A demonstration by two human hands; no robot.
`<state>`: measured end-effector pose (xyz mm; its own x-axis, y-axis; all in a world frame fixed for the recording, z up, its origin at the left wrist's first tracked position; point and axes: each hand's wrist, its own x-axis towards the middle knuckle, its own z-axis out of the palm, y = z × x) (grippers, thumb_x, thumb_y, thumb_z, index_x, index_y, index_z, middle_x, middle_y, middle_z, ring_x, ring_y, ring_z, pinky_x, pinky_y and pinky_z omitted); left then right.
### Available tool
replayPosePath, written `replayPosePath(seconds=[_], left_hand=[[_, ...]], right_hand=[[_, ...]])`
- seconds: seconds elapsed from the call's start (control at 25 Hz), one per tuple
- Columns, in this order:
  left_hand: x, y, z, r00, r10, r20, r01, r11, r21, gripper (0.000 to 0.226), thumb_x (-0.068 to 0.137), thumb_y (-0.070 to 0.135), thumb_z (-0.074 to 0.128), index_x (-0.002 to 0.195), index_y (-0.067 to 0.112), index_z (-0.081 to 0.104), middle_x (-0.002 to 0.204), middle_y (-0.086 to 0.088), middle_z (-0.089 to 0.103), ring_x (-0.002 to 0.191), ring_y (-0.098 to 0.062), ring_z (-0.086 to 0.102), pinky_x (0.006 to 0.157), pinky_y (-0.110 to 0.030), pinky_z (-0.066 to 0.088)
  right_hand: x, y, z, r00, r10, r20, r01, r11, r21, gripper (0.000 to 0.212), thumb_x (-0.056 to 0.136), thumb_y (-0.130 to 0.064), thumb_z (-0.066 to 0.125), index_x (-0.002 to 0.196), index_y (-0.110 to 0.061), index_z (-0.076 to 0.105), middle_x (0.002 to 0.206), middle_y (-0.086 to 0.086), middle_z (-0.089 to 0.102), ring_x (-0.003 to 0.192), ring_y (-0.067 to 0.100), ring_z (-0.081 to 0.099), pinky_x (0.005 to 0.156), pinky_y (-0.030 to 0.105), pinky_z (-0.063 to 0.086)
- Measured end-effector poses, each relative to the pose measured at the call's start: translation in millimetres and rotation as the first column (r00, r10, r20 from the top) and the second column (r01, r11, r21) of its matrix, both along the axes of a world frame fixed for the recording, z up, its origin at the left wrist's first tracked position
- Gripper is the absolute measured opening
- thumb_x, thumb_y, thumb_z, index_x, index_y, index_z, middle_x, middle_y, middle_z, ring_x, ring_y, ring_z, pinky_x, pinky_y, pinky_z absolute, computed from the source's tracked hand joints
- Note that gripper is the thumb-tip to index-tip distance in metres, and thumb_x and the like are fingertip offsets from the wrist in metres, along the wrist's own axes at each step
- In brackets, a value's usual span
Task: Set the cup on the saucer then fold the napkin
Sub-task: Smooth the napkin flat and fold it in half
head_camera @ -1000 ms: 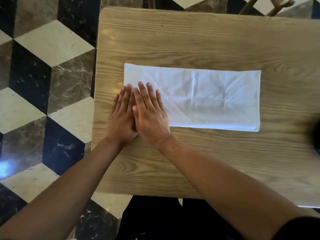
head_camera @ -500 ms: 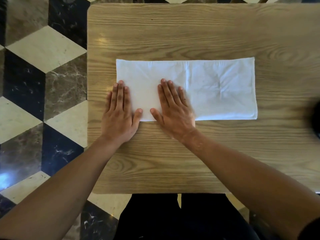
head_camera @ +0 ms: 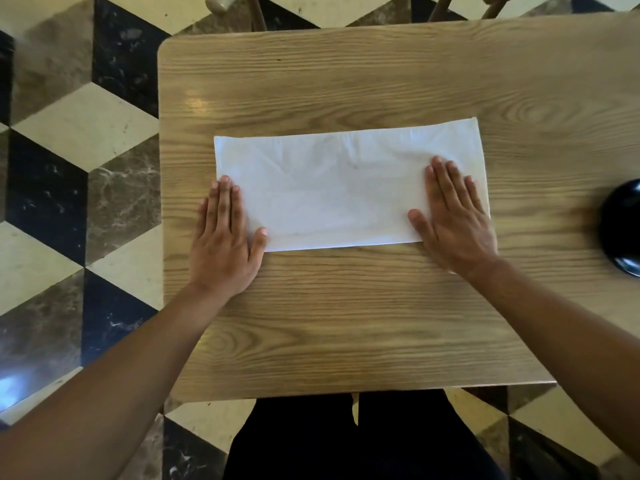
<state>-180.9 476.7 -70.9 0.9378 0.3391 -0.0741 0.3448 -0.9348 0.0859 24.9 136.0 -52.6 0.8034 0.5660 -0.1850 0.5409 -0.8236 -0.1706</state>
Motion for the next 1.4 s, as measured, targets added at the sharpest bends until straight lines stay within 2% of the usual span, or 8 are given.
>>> replayPosePath(seconds=[0.24,0.36,0.44,0.6,0.84,0.96,1.08,1.4], left_hand=[[1.6,-2.5,7.1,0.999,0.005,-0.043,-0.007,0.999,-0.045,0.081,0.104,0.053,0.023,0.162,0.003,-0.001,0.172,-0.016,-0.003,0.160,-0.027,-0.006,0.130,-0.048,0.008],[4.8,-4.1,17.1,0.997,0.071,-0.011,-0.072,0.981,-0.183,0.081,0.102,0.054,0.025,0.163,0.007,0.002,0.173,-0.011,-0.004,0.160,-0.024,-0.007,0.130,-0.045,0.004],[15.1,-2.2,24.5,0.988,0.134,0.072,-0.111,0.959,-0.261,0.075,0.103,0.051,0.027,0.163,0.010,0.007,0.173,-0.009,0.000,0.160,-0.023,-0.003,0.130,-0.043,0.003],[45.0,5.8,27.9,0.995,-0.021,0.102,0.035,0.989,-0.141,0.068,0.106,0.041,0.024,0.162,0.003,0.015,0.172,-0.015,0.008,0.160,-0.028,0.005,0.129,-0.049,0.011],[65.7,19.7,15.0,0.998,0.047,0.029,-0.044,0.993,-0.110,0.073,0.106,0.046,0.016,0.160,-0.003,0.015,0.170,-0.020,0.012,0.160,-0.029,0.007,0.129,-0.049,0.013],[62.5,22.5,6.6,1.000,0.009,0.010,-0.009,1.000,-0.024,0.075,0.106,0.049,0.019,0.160,-0.003,0.014,0.170,-0.021,0.011,0.160,-0.030,0.006,0.129,-0.049,0.012],[62.8,24.7,3.0,1.000,0.021,-0.023,-0.022,1.000,-0.012,0.079,0.104,0.054,0.021,0.162,0.003,0.005,0.172,-0.016,0.002,0.160,-0.027,-0.002,0.130,-0.046,0.006],[62.9,23.7,2.4,0.999,0.049,-0.021,-0.049,0.999,-0.017,0.082,0.102,0.056,0.023,0.163,0.006,0.003,0.173,-0.013,0.001,0.160,-0.023,-0.006,0.130,-0.041,0.000]], right_hand=[[6.3,-6.9,6.2,0.993,-0.105,-0.046,0.107,0.993,0.049,0.079,0.103,-0.059,0.019,0.163,-0.009,0.008,0.173,0.007,0.004,0.159,0.017,-0.001,0.129,0.038,0.003],[-3.5,24.7,16.8,0.975,-0.184,-0.122,0.202,0.965,0.167,0.080,0.102,-0.061,0.012,0.163,-0.009,0.004,0.173,0.005,-0.002,0.158,0.016,-0.007,0.129,0.040,-0.002],[-15.9,70.6,23.1,0.979,-0.120,-0.162,0.157,0.957,0.242,0.076,0.104,-0.056,0.015,0.163,-0.009,0.003,0.172,0.006,-0.003,0.158,0.019,-0.008,0.128,0.041,-0.002],[-42.9,173.9,26.0,0.989,0.068,-0.133,-0.029,0.961,0.275,0.066,0.108,-0.039,0.031,0.162,-0.006,0.013,0.172,0.011,0.004,0.159,0.027,-0.002,0.128,0.042,-0.002],[-43.3,242.1,7.7,0.980,0.190,-0.060,-0.182,0.976,0.116,0.062,0.109,-0.032,0.029,0.162,-0.007,0.009,0.172,0.009,0.000,0.158,0.029,-0.005,0.128,0.044,-0.003],[-36.5,230.9,-0.7,0.974,0.218,-0.061,-0.211,0.972,0.100,0.069,0.106,-0.045,0.028,0.163,-0.009,0.009,0.172,0.007,0.001,0.159,0.026,-0.004,0.128,0.044,-0.003],[-19.0,203.1,-5.2,0.980,0.200,-0.024,-0.197,0.976,0.089,0.079,0.102,-0.056,0.027,0.163,-0.009,0.009,0.172,0.007,0.004,0.159,0.025,-0.002,0.128,0.044,-0.001],[44.8,91.8,-9.1,0.999,0.023,0.032,-0.024,0.999,0.030,0.083,0.101,-0.060,0.026,0.163,-0.008,0.009,0.172,0.009,0.005,0.159,0.025,0.000,0.128,0.045,0.004]])
